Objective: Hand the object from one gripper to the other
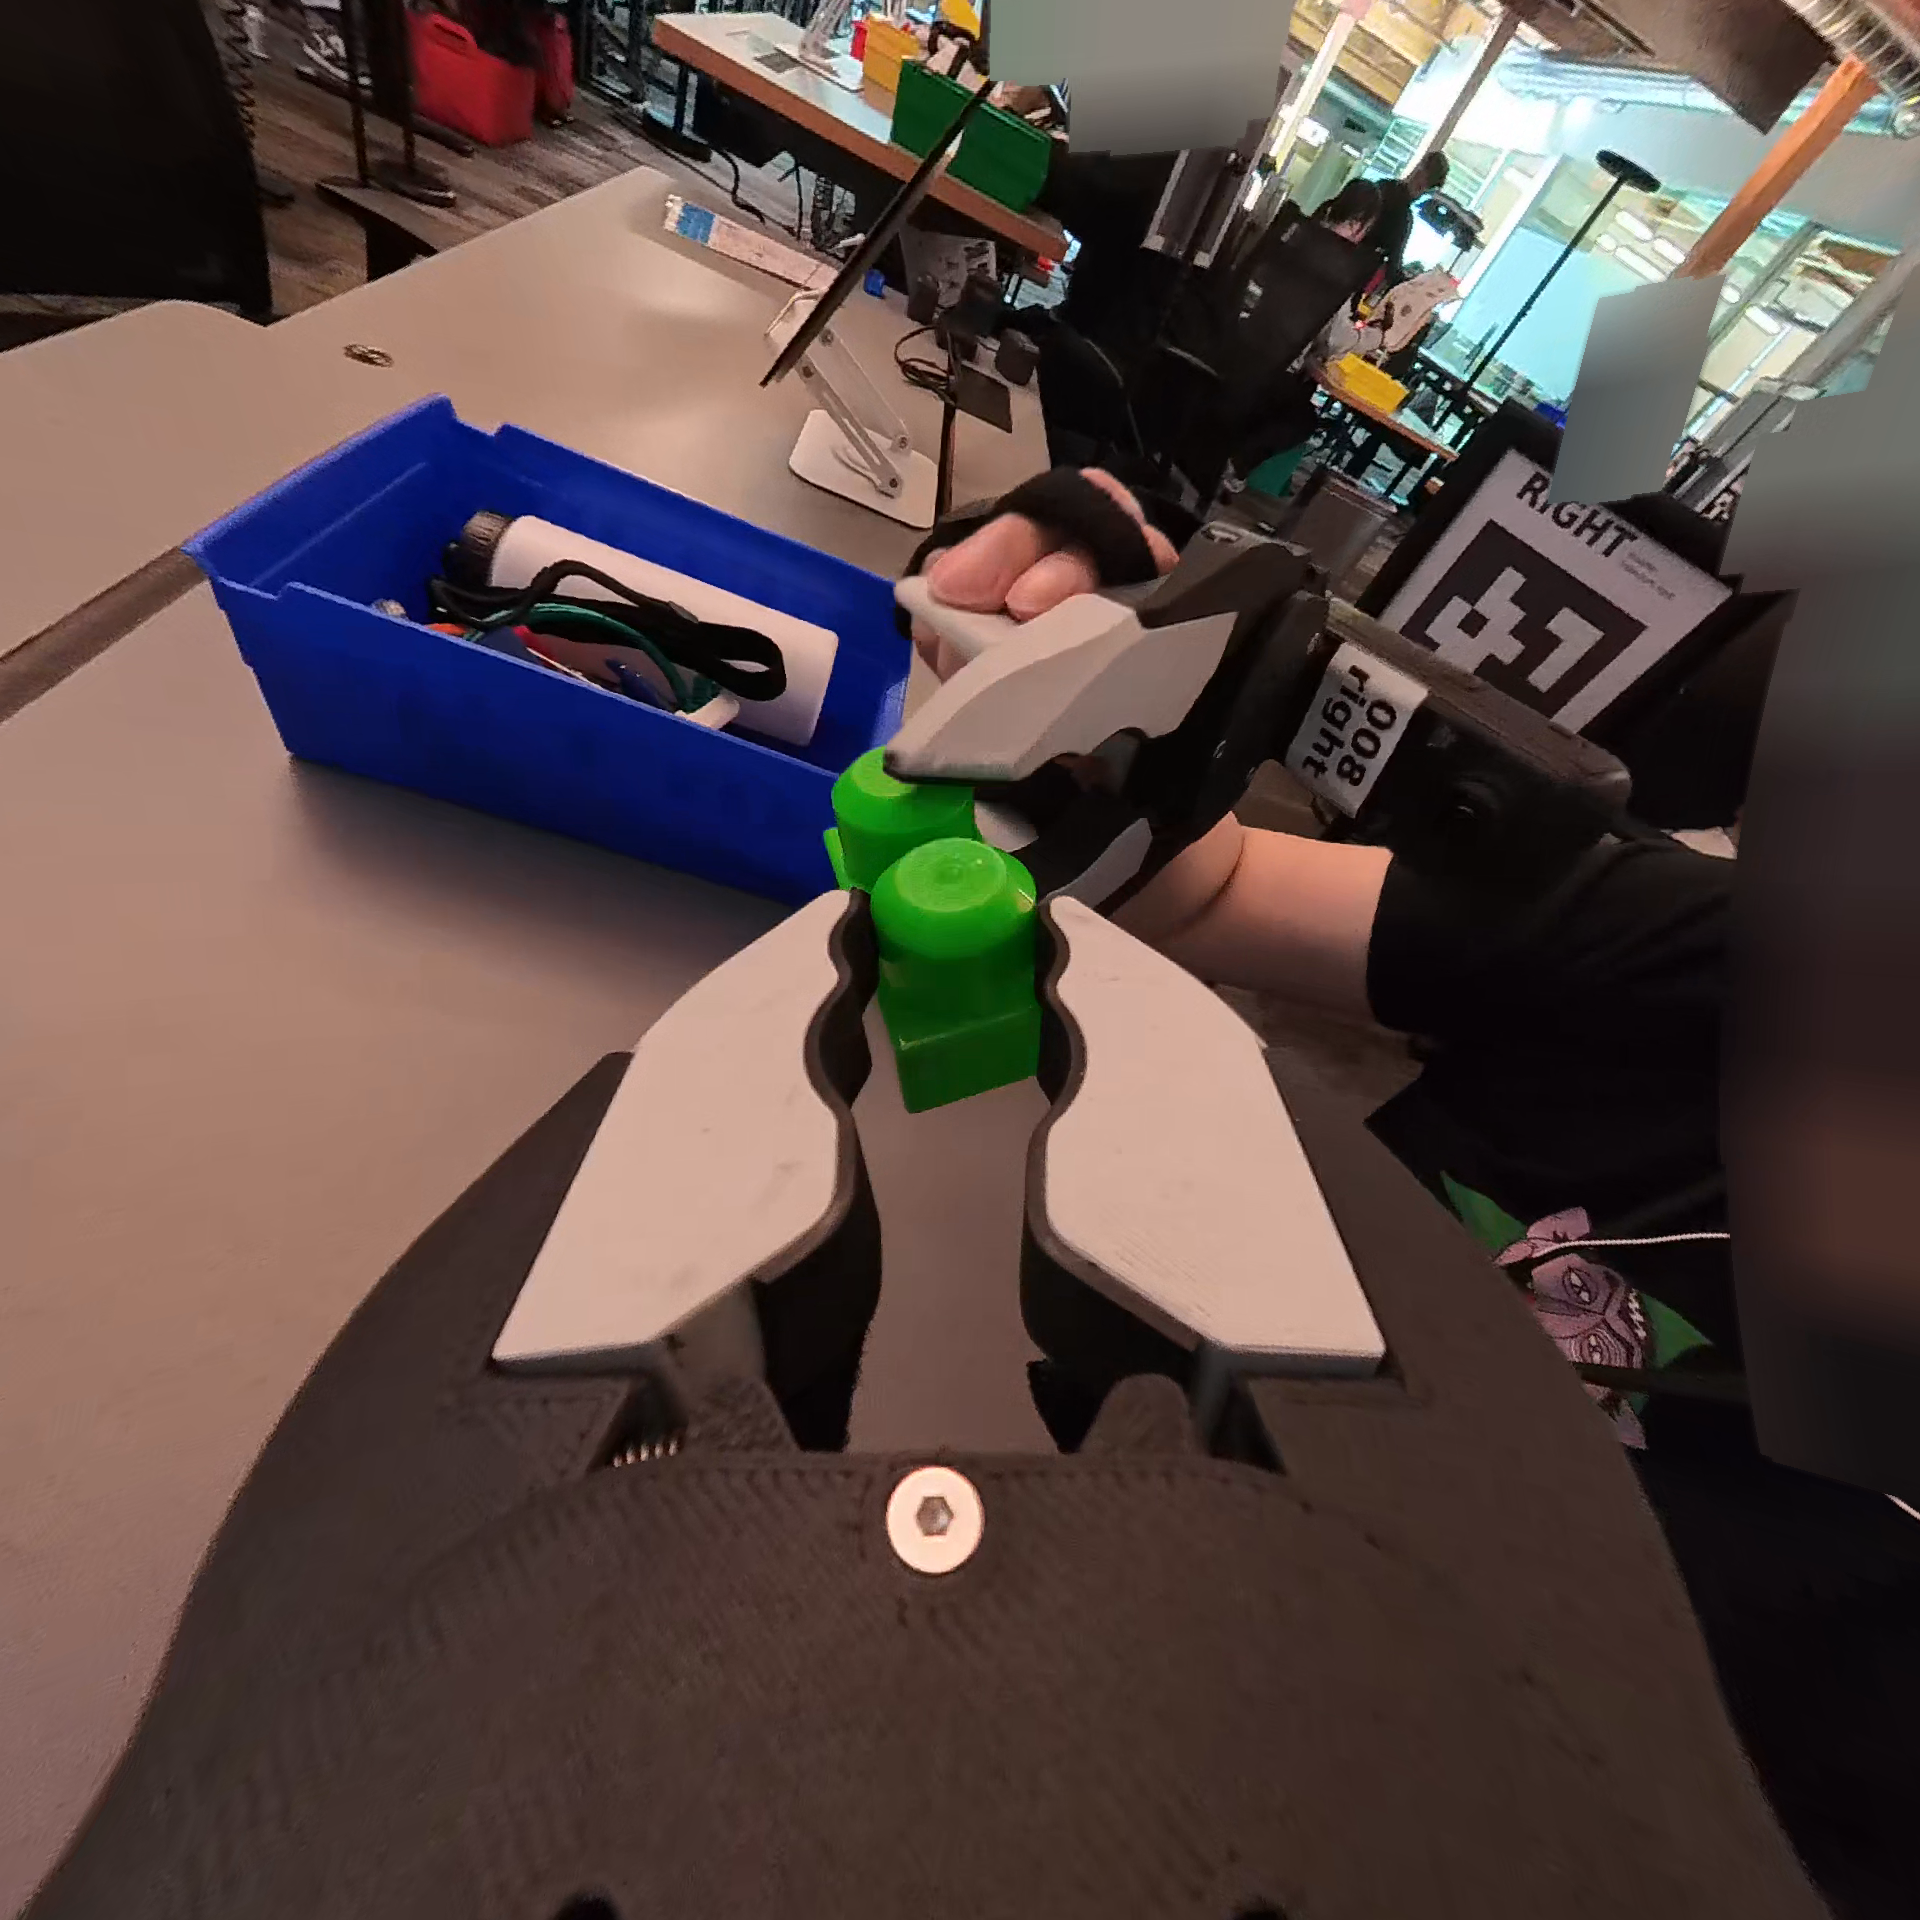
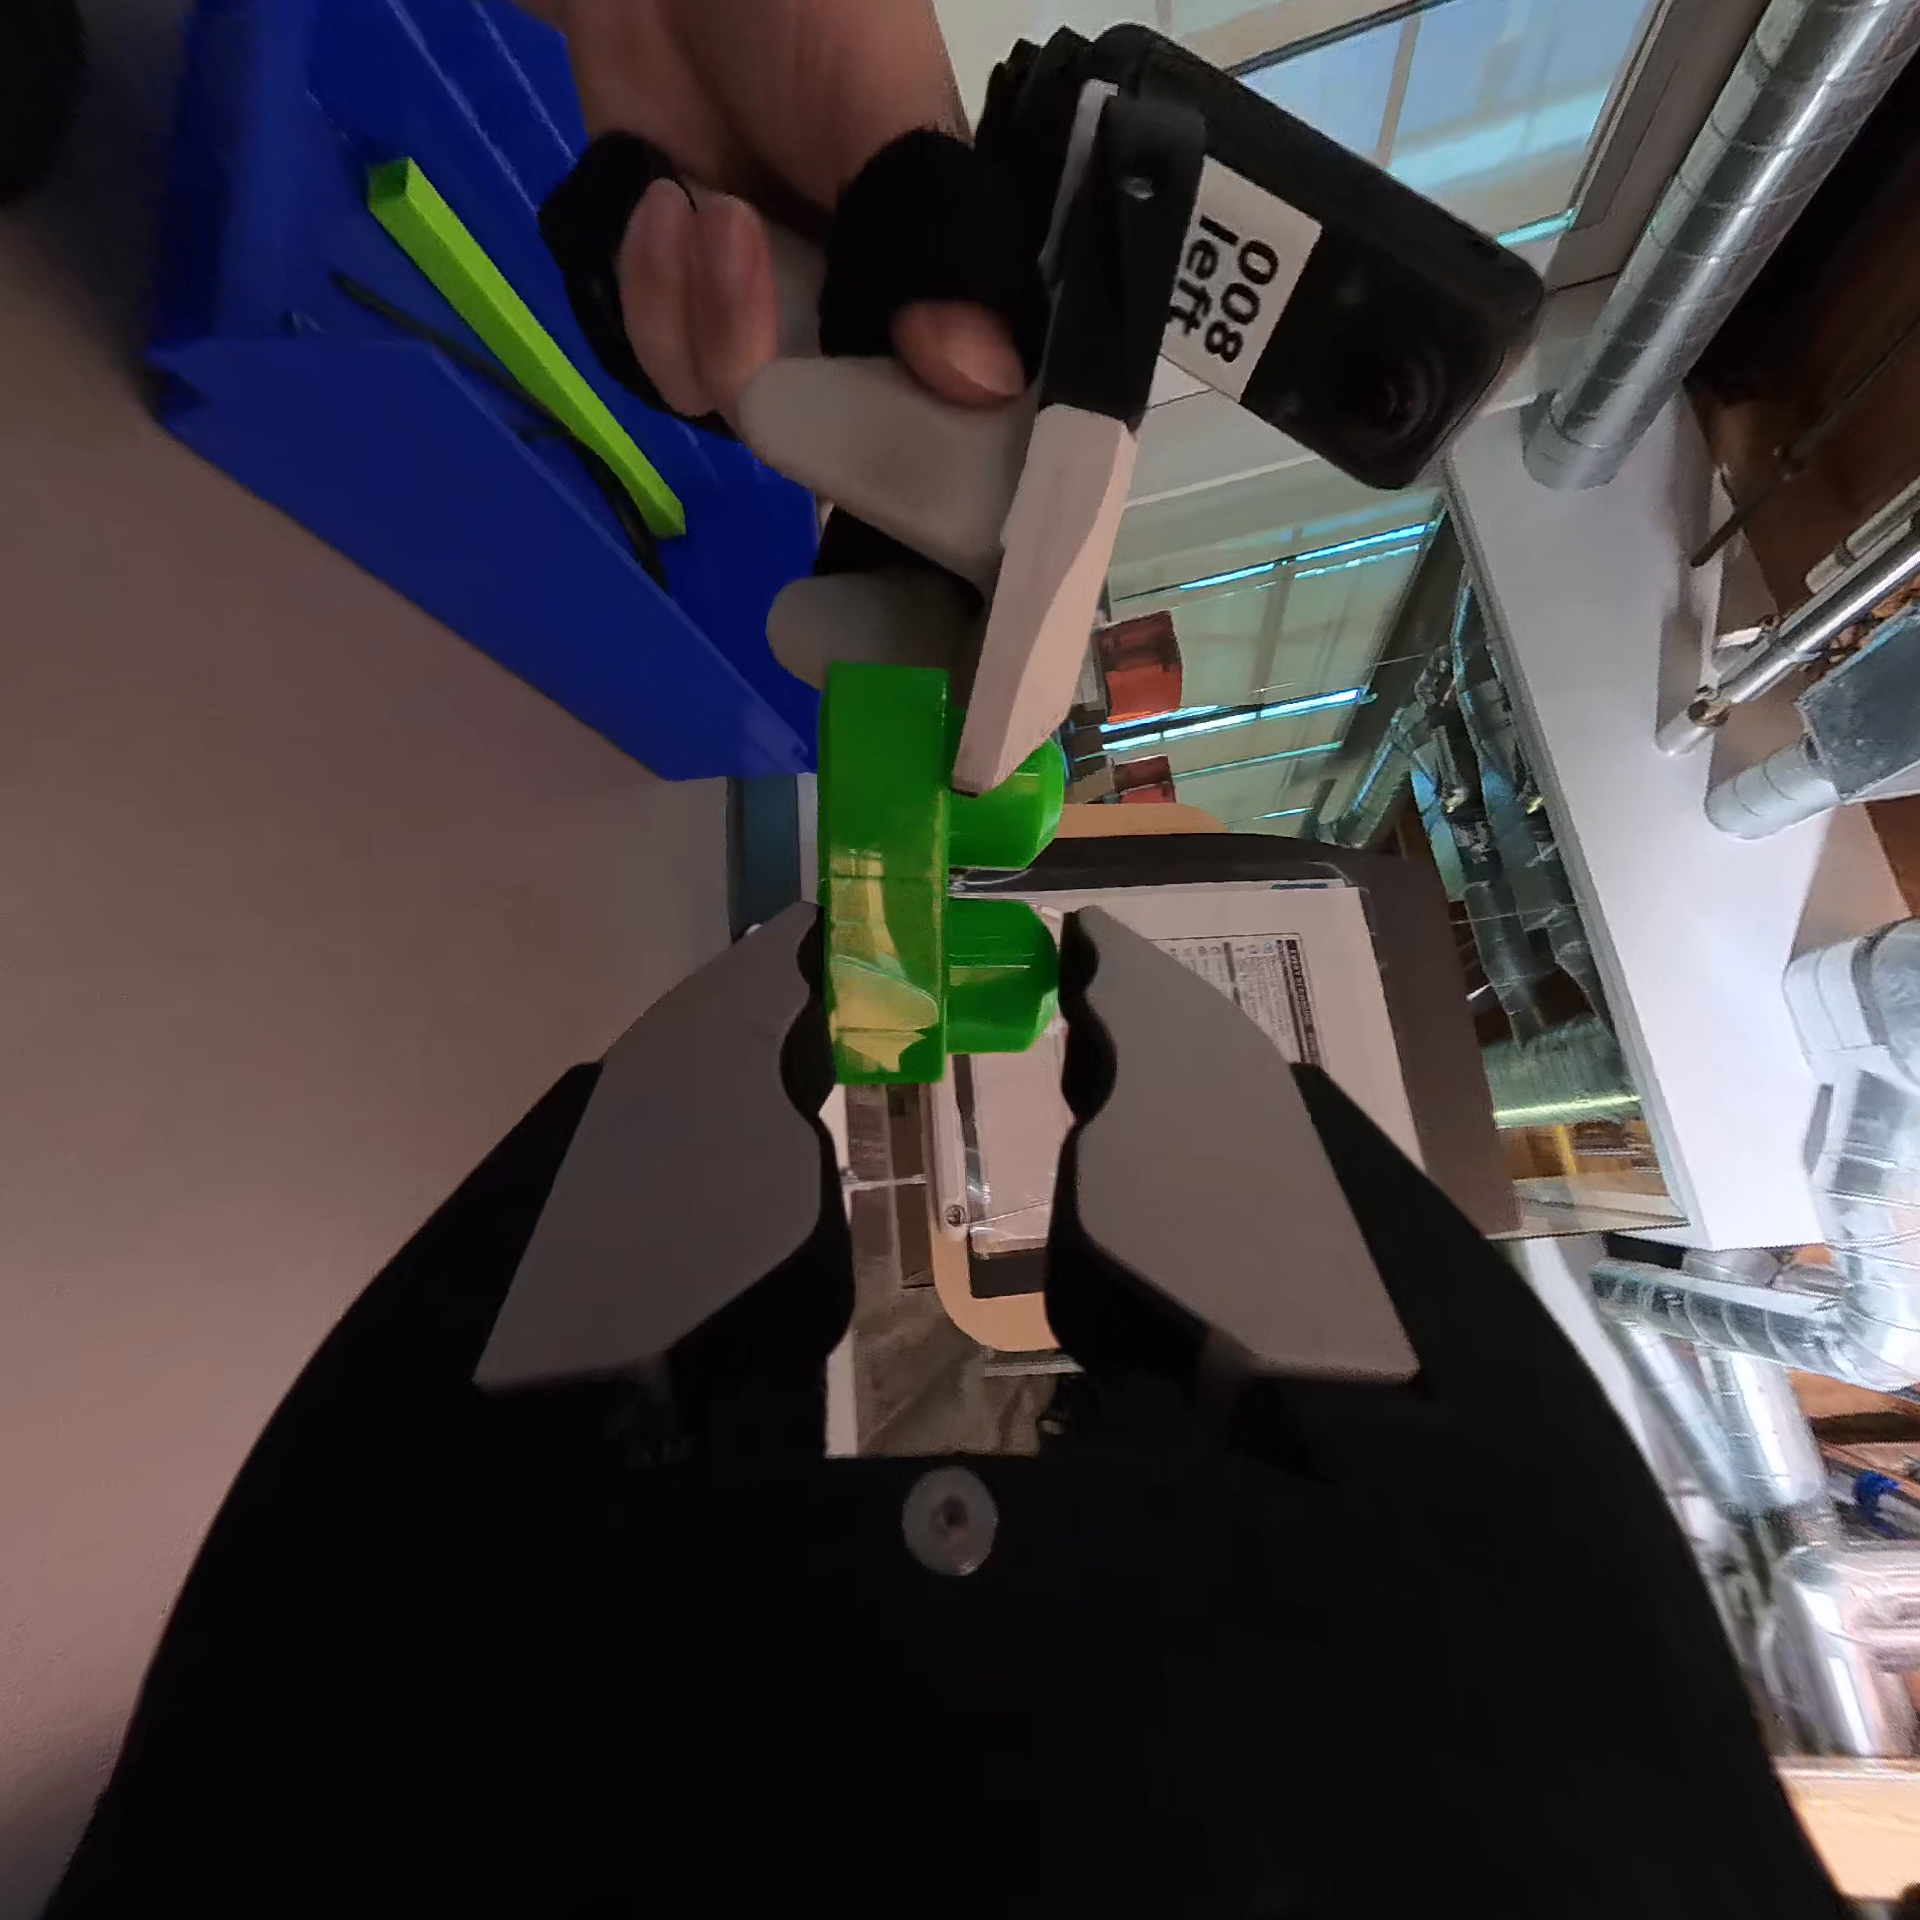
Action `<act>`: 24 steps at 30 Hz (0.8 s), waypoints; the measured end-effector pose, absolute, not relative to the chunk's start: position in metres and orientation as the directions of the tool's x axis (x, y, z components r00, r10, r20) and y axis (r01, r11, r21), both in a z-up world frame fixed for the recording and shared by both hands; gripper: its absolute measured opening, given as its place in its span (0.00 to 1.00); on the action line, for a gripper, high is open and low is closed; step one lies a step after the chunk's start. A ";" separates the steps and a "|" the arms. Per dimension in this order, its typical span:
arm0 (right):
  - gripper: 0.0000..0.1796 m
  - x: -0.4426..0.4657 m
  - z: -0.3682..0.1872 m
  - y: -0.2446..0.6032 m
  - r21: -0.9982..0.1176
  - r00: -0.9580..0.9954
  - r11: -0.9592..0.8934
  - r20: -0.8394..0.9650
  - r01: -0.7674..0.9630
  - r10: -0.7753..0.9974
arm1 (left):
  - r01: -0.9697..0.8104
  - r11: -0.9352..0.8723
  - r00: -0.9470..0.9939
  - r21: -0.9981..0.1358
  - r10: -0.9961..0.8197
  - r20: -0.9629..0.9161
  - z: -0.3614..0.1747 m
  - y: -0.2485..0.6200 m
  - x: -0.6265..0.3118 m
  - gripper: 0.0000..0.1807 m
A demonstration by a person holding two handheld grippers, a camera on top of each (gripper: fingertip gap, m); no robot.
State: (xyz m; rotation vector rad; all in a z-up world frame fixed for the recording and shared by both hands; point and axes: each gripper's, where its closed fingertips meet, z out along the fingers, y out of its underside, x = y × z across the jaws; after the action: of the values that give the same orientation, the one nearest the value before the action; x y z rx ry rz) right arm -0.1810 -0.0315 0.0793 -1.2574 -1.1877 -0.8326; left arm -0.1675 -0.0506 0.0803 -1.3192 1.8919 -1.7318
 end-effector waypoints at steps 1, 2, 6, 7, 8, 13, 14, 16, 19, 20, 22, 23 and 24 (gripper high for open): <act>0.24 -0.180 0.080 -0.031 -0.278 0.256 0.166 0.956 0.946 0.146 | -0.433 -0.125 -0.556 -0.893 -0.742 0.374 0.081 -0.050 -0.167 0.16; 0.23 -0.177 0.079 -0.031 -0.293 0.269 0.154 0.950 0.944 0.158 | -0.430 -0.125 -0.555 -0.894 -0.745 0.371 0.081 -0.049 -0.167 0.16; 0.23 -0.177 0.088 -0.032 -0.334 0.316 0.146 0.940 0.931 0.133 | -0.391 -0.172 -0.570 -0.904 -0.726 0.384 0.091 -0.049 -0.167 0.16; 0.23 -0.179 0.091 -0.037 -0.384 0.367 0.157 0.922 0.910 0.124 | -0.370 -0.210 -0.574 -0.905 -0.715 0.400 0.099 -0.047 -0.168 0.16; 0.23 -0.176 0.098 -0.037 -0.441 0.425 0.164 0.897 0.882 0.122 | -0.342 -0.255 -0.562 -0.904 -0.715 0.415 0.106 -0.042 -0.168 0.21; 0.23 -0.142 0.143 -0.044 -0.857 0.841 0.221 0.506 0.465 0.191 | -0.068 -0.277 -0.491 -0.958 -0.827 0.274 0.140 0.000 -0.175 0.40; 0.23 -0.134 0.151 -0.046 -0.928 0.904 0.234 0.347 0.291 0.251 | -0.020 -0.245 -0.464 -0.969 -0.857 0.227 0.144 0.005 -0.176 0.41; 0.23 -0.117 0.163 -0.048 -0.971 0.916 0.218 -0.006 -0.102 0.400 | 0.051 -0.135 -0.367 -0.990 -0.924 0.107 0.147 0.015 -0.175 0.42; 0.23 -0.077 0.164 -0.043 -0.793 0.709 0.128 -0.444 -0.595 0.547 | 0.127 0.005 -0.203 -0.992 -0.979 -0.031 0.152 0.023 -0.172 0.39; 0.23 -0.062 0.158 -0.039 -0.699 0.612 0.091 -0.547 -0.709 0.571 | 0.134 0.037 -0.161 -0.990 -0.985 -0.059 0.152 0.023 -0.170 0.36; 0.23 -0.042 0.143 -0.031 -0.515 0.419 0.013 -0.682 -0.857 0.600 | 0.117 0.121 -0.085 -0.986 -0.988 -0.132 0.146 0.022 -0.163 0.38; 0.23 -0.038 0.135 -0.026 -0.443 0.337 -0.026 -0.717 -0.896 0.610 | 0.100 0.172 -0.044 -0.980 -0.983 -0.177 0.142 0.021 -0.159 0.40; 0.23 -0.038 0.129 -0.020 -0.394 0.274 -0.063 -0.737 -0.917 0.618 | 0.084 0.227 -0.007 -0.970 -0.974 -0.228 0.137 0.020 -0.155 0.41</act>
State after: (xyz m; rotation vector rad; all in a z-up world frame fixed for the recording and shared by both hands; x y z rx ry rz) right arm -0.0379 -0.0202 0.1289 -1.0028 0.3809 1.3074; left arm -0.1553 0.0196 0.1374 -0.9721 1.2603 -1.0885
